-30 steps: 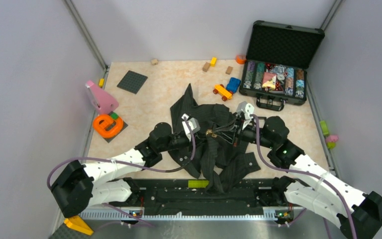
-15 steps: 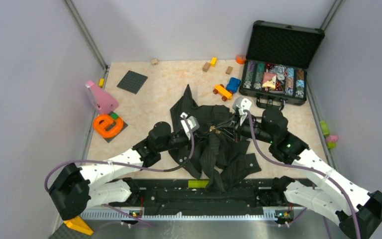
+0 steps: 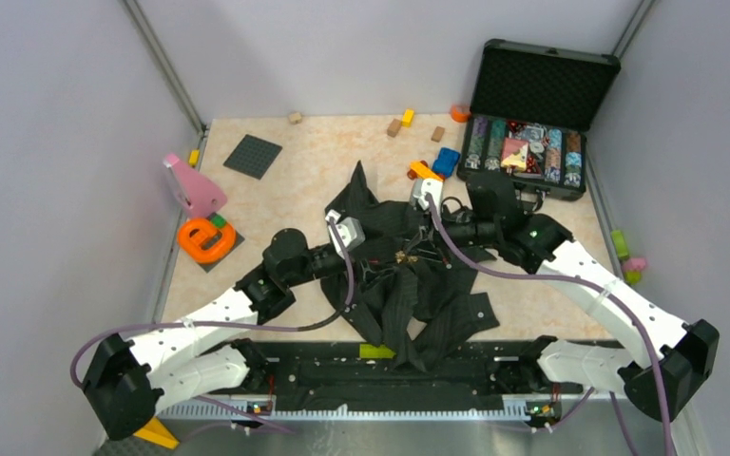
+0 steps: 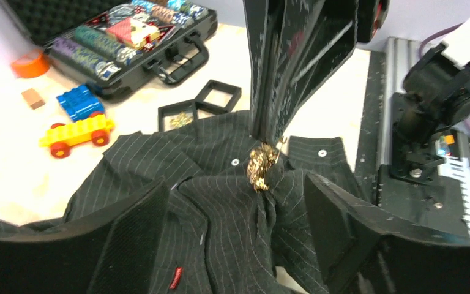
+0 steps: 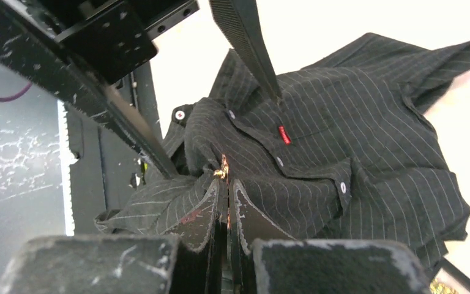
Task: Remove the brooch from the garment
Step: Remove the brooch from the clothes.
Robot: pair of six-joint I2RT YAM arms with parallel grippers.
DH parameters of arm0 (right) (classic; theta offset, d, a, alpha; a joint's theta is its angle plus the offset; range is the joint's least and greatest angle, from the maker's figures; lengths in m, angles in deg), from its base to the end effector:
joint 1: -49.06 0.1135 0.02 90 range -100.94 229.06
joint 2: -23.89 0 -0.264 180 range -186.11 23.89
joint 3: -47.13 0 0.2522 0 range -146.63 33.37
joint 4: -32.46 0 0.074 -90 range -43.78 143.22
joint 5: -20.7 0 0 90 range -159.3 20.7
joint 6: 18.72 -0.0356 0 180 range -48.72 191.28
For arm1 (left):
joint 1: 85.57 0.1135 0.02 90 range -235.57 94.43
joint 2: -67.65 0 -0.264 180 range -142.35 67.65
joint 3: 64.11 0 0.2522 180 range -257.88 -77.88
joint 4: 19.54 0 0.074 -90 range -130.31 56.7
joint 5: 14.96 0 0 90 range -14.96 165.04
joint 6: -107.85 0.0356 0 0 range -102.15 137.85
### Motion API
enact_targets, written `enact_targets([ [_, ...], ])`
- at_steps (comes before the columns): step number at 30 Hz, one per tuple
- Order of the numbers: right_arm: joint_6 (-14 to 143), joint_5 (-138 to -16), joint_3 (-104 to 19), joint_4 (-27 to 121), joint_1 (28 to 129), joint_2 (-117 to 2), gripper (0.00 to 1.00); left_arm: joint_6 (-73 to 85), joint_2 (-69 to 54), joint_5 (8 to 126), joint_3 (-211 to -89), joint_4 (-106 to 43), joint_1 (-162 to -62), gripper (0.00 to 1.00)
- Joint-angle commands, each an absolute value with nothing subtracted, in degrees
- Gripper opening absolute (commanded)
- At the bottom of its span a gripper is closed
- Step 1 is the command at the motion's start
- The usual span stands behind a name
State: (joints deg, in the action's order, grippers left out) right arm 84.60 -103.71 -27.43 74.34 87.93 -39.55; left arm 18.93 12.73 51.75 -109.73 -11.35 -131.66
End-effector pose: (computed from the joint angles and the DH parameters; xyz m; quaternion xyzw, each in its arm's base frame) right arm 0.1729 0.1652 0.3454 -0.4966 0.6815 0.3552 0.4036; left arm 0.1451 -0.1710 0.2867 0.4093 0.5843 -0.3956 0.5784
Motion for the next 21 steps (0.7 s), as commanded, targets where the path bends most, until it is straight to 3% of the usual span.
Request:
enact_targets([
  [1,93.29,-109.74,-33.66,81.26,88.22,-41.46,0.0,19.36,10.61,40.72,-113.63,-10.16,-129.22,0.77],
  [8,97.78,-112.78,-35.89,84.02,88.6,-43.52,0.0,20.07,7.33,32.16,-115.28,-10.16,-127.16,0.65],
  [12,98.54,-114.29,-36.0,84.11,88.85,-43.47,0.0,20.1,7.22,30.95,-115.92,-10.42,-126.6,0.37],
  [21,99.14,-113.74,-37.17,84.95,89.96,-44.68,0.0,19.08,5.17,27.65,-117.35,-10.17,-126.56,0.35],
])
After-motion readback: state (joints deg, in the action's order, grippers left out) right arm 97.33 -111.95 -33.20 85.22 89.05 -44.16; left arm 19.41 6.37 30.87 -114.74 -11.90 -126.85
